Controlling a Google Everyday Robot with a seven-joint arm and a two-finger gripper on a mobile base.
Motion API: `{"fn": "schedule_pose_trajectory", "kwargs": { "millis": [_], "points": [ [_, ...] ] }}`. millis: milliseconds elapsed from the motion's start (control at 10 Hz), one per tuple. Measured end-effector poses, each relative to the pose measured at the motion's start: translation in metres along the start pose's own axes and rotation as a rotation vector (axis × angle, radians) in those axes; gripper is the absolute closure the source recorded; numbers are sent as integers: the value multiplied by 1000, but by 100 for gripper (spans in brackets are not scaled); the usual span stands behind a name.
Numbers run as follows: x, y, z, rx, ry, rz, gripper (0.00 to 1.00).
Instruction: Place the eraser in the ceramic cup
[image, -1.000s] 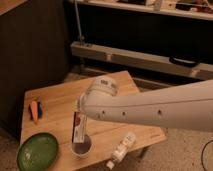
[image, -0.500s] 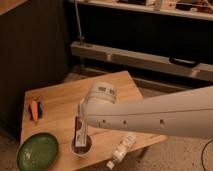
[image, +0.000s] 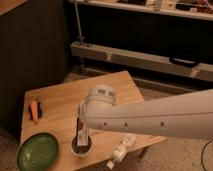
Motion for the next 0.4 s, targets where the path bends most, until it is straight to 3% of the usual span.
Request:
{"fn": "schedule_pose_trajectory", "kwargs": {
  "millis": [400],
  "points": [
    [-1,0,-2,-48,-25,-3,20]
  ]
}}
